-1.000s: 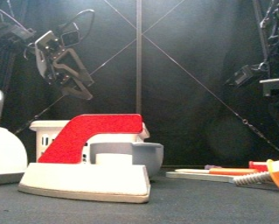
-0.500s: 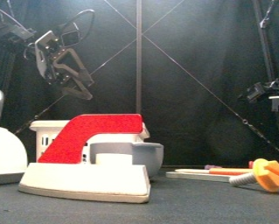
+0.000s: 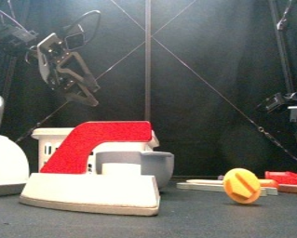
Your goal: Grab red screw
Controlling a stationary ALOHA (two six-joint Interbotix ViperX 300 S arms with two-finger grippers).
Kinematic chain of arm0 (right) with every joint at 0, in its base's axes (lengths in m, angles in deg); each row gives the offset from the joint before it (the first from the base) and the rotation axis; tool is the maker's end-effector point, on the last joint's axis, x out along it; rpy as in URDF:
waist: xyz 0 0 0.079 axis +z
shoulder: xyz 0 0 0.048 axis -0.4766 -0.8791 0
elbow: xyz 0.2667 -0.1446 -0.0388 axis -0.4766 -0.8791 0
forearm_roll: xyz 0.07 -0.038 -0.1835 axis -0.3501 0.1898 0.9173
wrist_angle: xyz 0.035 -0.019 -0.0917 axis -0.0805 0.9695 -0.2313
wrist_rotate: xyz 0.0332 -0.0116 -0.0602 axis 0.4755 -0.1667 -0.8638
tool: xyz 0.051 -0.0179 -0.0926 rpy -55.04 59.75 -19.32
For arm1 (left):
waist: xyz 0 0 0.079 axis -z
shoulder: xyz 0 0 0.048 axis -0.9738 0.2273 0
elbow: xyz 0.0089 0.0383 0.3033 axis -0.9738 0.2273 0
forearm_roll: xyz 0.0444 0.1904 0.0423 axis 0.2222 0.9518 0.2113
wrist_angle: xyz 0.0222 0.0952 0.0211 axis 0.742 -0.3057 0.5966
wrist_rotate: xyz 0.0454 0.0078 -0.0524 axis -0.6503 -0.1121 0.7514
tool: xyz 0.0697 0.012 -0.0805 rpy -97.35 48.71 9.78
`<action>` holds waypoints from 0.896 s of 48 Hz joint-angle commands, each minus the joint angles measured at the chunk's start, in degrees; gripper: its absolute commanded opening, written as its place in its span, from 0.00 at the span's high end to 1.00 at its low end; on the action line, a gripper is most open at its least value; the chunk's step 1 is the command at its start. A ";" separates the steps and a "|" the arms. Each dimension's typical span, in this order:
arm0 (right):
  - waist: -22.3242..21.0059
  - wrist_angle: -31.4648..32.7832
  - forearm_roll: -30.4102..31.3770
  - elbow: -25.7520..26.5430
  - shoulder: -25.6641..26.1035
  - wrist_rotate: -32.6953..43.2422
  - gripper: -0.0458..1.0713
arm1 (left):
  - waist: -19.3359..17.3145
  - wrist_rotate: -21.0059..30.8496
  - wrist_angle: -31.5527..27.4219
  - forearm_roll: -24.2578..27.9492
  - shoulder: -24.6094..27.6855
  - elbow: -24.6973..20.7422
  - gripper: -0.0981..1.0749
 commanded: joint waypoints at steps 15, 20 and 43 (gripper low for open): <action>-1.05 -0.79 0.26 -0.09 -0.35 0.00 0.36 | -0.18 0.00 0.26 0.00 -0.18 -0.70 0.09; -1.05 -0.79 0.18 0.00 -0.35 0.09 0.40 | -0.18 0.00 0.26 0.00 -0.18 -0.70 0.09; -0.79 -0.26 0.26 4.39 1.32 -0.62 0.49 | -0.62 0.00 0.26 0.00 -0.18 -0.53 0.09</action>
